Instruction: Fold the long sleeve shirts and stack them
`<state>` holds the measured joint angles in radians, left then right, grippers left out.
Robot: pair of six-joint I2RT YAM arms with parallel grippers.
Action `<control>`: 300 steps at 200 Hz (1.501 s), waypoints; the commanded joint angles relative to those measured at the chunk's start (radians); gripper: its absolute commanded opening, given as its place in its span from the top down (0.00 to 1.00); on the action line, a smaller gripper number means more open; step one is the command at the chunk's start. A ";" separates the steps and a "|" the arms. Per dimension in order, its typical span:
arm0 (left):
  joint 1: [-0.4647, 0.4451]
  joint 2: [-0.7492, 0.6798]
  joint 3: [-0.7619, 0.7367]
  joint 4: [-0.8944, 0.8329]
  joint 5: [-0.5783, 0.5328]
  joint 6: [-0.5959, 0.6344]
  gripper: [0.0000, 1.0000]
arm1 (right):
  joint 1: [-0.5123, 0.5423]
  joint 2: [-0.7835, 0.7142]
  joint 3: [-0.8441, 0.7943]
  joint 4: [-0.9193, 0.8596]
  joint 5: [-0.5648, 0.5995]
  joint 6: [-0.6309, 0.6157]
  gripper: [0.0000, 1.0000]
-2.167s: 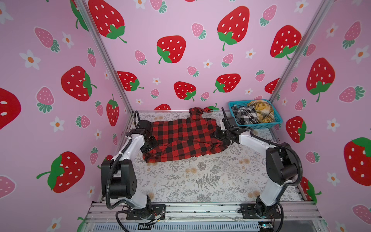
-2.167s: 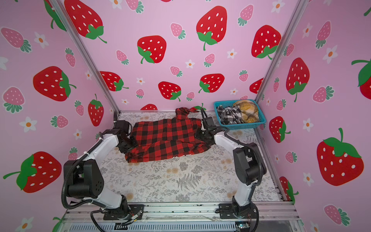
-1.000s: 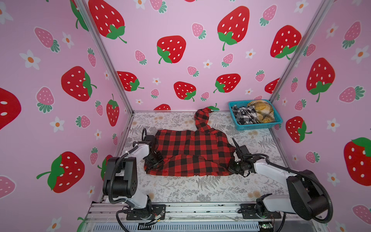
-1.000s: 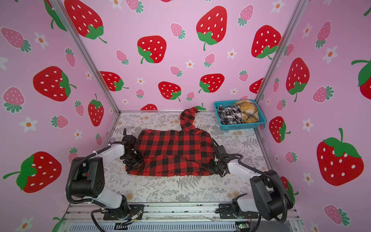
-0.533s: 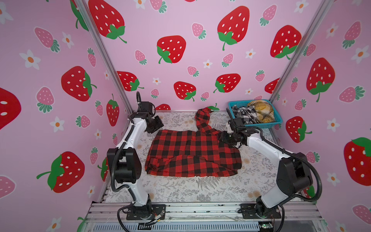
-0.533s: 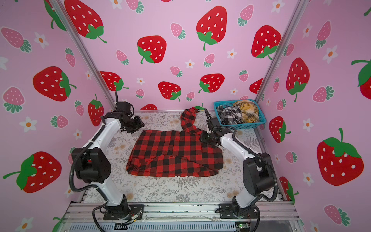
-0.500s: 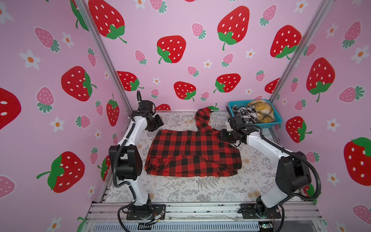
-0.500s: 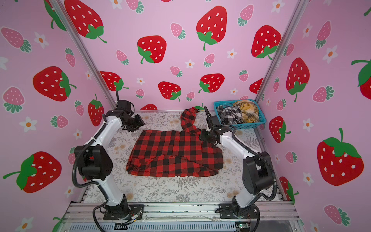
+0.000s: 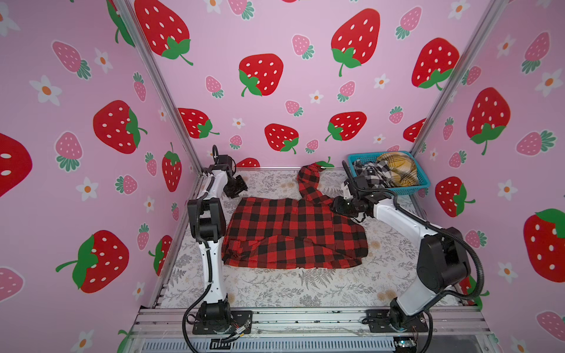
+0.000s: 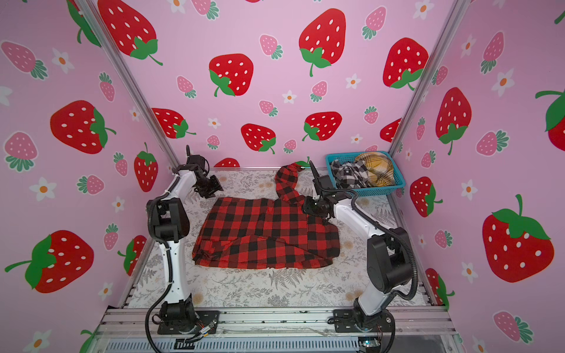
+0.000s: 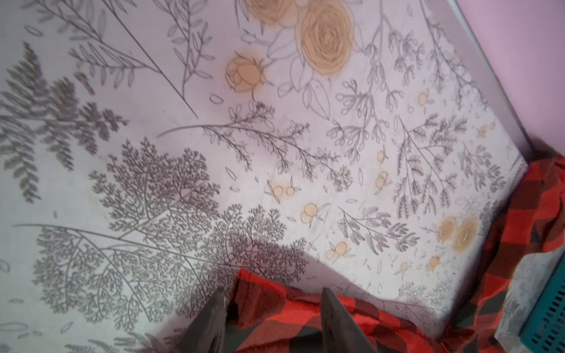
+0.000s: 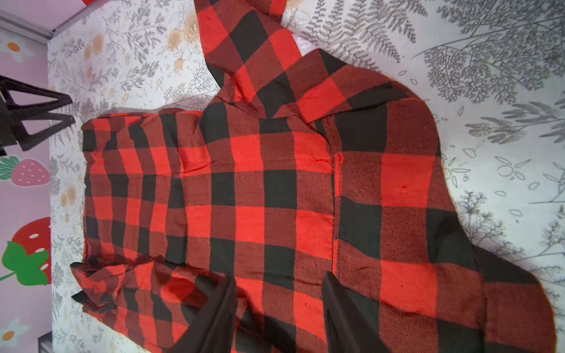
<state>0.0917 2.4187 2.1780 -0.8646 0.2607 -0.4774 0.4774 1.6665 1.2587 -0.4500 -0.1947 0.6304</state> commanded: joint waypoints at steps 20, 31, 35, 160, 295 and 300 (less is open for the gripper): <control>-0.001 0.023 0.012 -0.025 0.029 -0.017 0.51 | -0.010 0.011 -0.002 -0.007 -0.006 -0.007 0.54; -0.003 0.025 0.000 -0.028 0.026 -0.015 0.52 | -0.012 0.018 0.001 -0.004 -0.009 -0.002 0.55; -0.003 0.025 -0.006 -0.029 0.030 -0.014 0.52 | -0.013 0.019 0.002 -0.001 -0.010 0.000 0.55; -0.017 -0.054 -0.100 0.024 0.043 -0.032 1.00 | -0.055 0.058 0.027 0.037 -0.031 -0.014 0.56; -0.057 -0.421 -0.465 0.125 0.068 -0.056 1.00 | -0.080 0.773 0.905 -0.279 0.186 -0.285 0.44; -0.057 -0.423 -0.465 0.122 0.069 -0.053 1.00 | -0.078 0.787 0.925 -0.281 0.179 -0.294 0.44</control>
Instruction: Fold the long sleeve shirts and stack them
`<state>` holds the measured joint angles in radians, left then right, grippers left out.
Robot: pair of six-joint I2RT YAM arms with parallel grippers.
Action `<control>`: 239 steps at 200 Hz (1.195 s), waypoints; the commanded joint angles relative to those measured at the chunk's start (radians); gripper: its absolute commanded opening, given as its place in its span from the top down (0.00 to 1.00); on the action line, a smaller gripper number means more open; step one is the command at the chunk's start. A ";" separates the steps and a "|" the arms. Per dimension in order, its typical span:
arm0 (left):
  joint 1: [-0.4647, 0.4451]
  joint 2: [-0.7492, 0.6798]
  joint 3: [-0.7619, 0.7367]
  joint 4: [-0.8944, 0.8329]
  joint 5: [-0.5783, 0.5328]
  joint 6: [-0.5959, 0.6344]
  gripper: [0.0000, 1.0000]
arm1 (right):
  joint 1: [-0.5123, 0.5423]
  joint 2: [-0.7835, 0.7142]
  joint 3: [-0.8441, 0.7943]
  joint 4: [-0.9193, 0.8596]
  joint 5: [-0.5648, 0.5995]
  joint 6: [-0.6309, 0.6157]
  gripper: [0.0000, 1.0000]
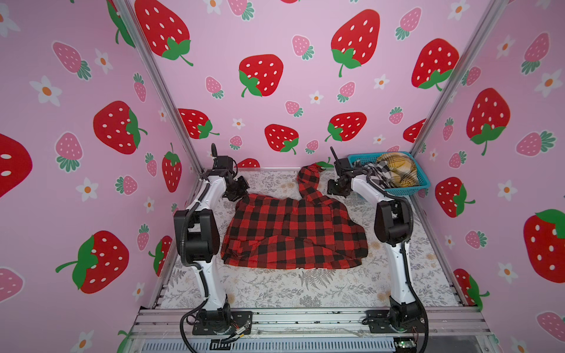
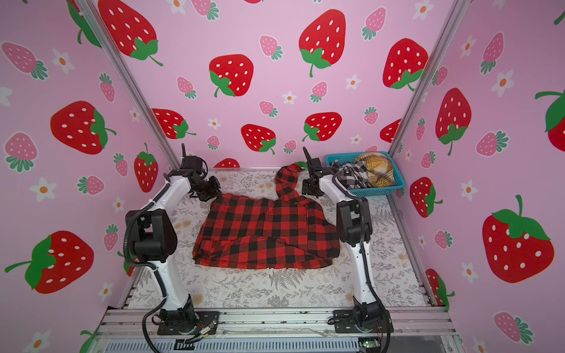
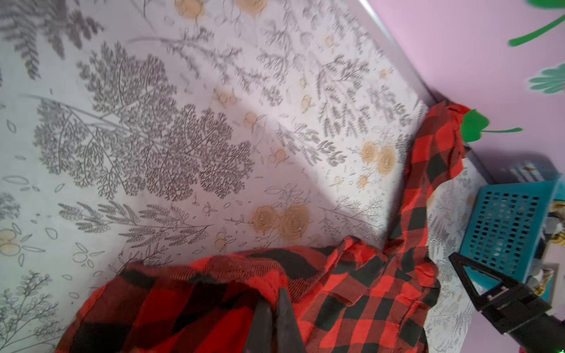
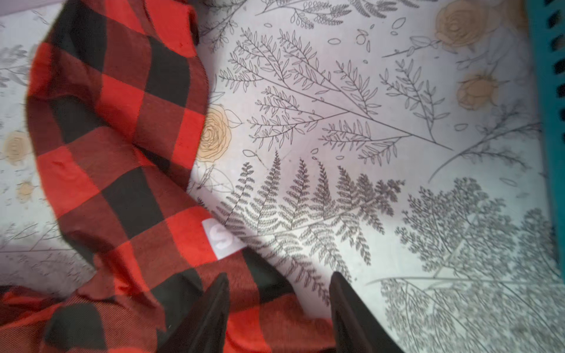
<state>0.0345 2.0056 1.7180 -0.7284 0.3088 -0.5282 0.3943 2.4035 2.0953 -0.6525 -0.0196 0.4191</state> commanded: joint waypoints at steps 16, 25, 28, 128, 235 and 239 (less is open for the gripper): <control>-0.001 -0.018 -0.007 -0.022 0.021 0.000 1.00 | 0.012 0.100 0.147 -0.103 -0.012 -0.104 0.44; -0.001 -0.024 -0.013 -0.022 0.020 0.001 1.00 | 0.016 0.123 0.169 -0.116 -0.019 -0.109 0.44; -0.001 -0.026 -0.014 -0.022 0.021 0.001 1.00 | 0.018 0.129 0.173 -0.117 -0.022 -0.110 0.45; 0.001 -0.062 -0.066 -0.022 0.026 0.005 1.00 | 0.064 0.148 0.164 -0.140 0.034 -0.135 0.44; 0.007 -0.061 -0.095 -0.010 0.018 0.019 1.00 | 0.054 0.194 0.137 -0.136 0.017 -0.174 0.75; 0.007 -0.058 -0.097 -0.010 0.018 0.019 1.00 | 0.054 0.195 0.137 -0.134 0.013 -0.179 0.77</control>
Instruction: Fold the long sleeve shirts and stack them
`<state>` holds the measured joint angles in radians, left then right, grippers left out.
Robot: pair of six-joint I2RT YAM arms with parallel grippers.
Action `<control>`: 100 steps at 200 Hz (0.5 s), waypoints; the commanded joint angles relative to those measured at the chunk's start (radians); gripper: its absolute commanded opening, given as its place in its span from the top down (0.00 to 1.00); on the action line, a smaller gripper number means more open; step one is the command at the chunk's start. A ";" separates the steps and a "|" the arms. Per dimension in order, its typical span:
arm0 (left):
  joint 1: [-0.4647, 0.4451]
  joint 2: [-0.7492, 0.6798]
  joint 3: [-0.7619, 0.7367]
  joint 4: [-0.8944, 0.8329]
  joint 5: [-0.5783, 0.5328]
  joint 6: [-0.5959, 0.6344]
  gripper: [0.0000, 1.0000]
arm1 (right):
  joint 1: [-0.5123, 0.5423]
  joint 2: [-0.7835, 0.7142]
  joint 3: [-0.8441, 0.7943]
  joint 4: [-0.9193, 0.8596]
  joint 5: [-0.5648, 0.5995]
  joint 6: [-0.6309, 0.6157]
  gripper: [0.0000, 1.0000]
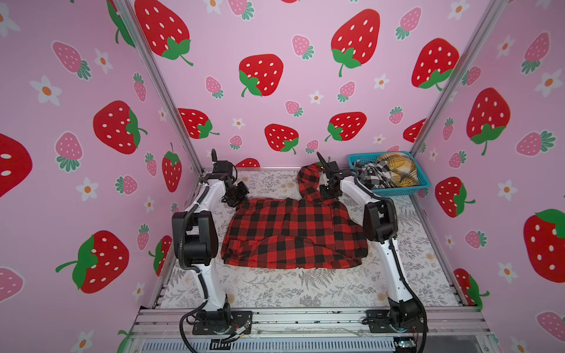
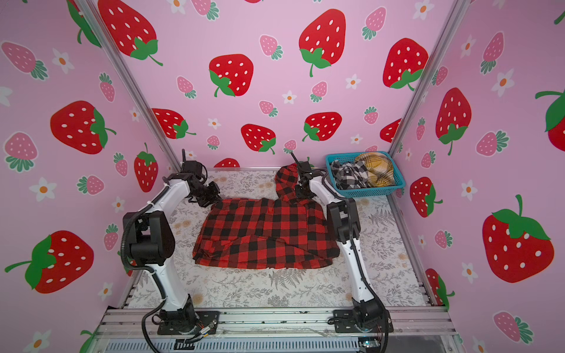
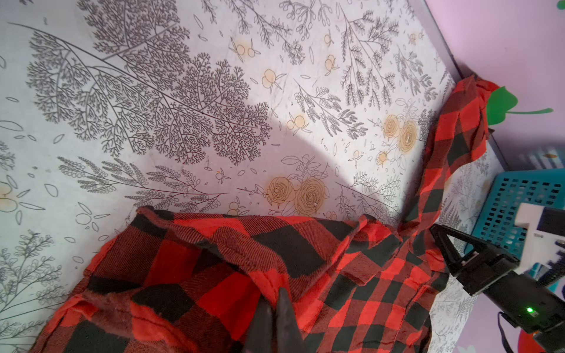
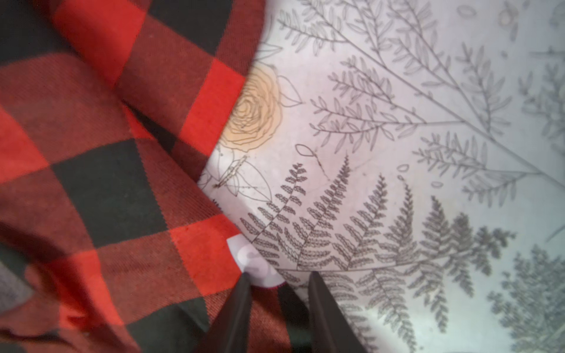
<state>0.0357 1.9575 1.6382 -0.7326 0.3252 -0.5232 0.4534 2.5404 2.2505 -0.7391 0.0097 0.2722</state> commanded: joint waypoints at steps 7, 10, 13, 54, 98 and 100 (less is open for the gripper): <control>0.011 -0.004 -0.018 -0.005 0.003 0.013 1.00 | -0.005 0.058 -0.017 -0.043 -0.023 -0.037 0.81; 0.012 -0.001 -0.019 -0.004 0.002 0.014 1.00 | -0.005 0.058 -0.018 -0.043 -0.026 -0.040 0.82; 0.012 0.000 -0.019 -0.003 0.003 0.013 1.00 | -0.005 0.058 -0.019 -0.043 -0.028 -0.041 0.84; 0.030 0.045 -0.016 0.007 -0.005 0.014 1.00 | -0.005 0.030 -0.019 -0.040 -0.030 -0.048 1.00; 0.050 0.038 -0.036 0.054 -0.007 -0.002 1.00 | -0.005 -0.142 -0.027 0.011 -0.012 -0.015 1.00; 0.051 0.038 -0.037 0.057 -0.003 -0.004 1.00 | -0.005 -0.149 -0.027 0.013 -0.013 -0.013 1.00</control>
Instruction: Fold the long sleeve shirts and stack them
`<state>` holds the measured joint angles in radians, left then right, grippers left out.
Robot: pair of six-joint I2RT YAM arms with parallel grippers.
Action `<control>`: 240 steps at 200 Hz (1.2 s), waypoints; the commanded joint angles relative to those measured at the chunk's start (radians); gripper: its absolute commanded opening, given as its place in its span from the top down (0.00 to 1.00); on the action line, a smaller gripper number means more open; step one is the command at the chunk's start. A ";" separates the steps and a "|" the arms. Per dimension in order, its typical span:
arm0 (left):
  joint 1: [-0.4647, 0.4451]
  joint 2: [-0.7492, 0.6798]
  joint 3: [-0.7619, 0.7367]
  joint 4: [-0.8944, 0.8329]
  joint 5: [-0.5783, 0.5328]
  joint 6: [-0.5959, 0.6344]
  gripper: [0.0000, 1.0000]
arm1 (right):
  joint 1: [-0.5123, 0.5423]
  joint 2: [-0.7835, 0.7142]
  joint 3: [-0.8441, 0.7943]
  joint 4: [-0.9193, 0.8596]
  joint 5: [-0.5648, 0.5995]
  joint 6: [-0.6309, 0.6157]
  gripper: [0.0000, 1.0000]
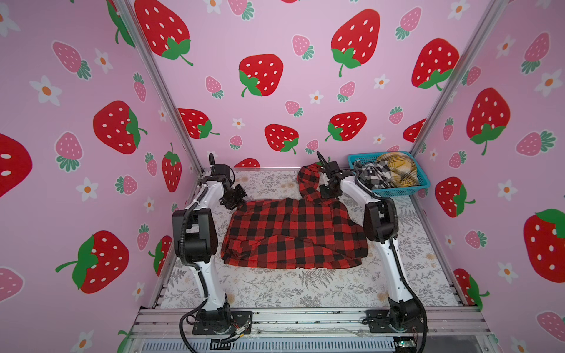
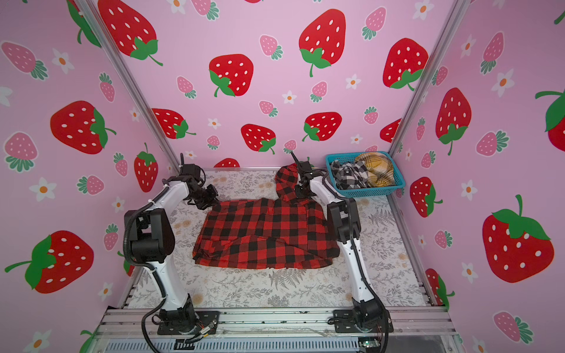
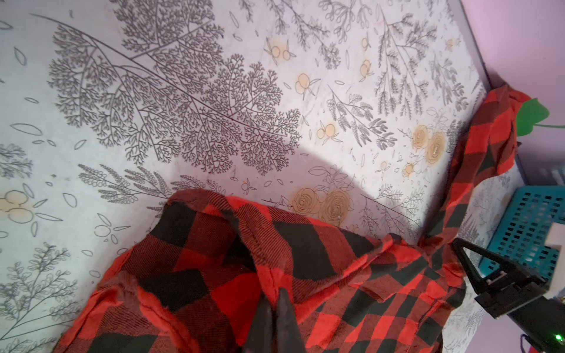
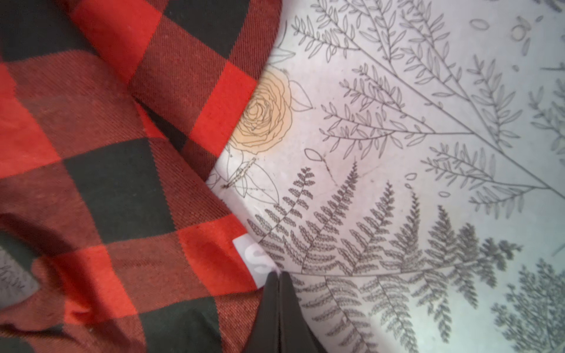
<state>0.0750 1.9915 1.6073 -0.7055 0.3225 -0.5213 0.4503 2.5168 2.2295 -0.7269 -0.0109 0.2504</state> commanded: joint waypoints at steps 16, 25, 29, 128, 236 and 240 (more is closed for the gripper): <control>0.026 0.012 -0.011 0.071 0.041 -0.028 1.00 | -0.002 -0.166 -0.011 0.005 -0.008 0.023 1.00; 0.035 0.018 -0.007 0.086 0.060 -0.041 1.00 | -0.002 -0.182 -0.022 0.007 -0.017 0.028 1.00; 0.038 0.019 -0.005 0.089 0.065 -0.044 1.00 | -0.002 -0.189 -0.027 0.007 -0.020 0.031 1.00; 0.077 0.062 -0.008 0.149 0.150 -0.105 1.00 | -0.001 -0.425 -0.463 0.198 -0.174 0.157 1.00; 0.176 -0.195 -0.282 0.128 0.213 -0.072 1.00 | 0.009 -0.831 -1.042 0.379 -0.244 0.258 1.00; 0.176 -0.202 -0.302 0.134 0.211 -0.070 1.00 | 0.010 -0.831 -1.063 0.388 -0.250 0.260 1.00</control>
<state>0.2363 1.8263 1.3937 -0.5583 0.5243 -0.6205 0.4568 1.6932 1.2781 -0.3786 -0.2386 0.4797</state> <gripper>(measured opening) 0.053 0.048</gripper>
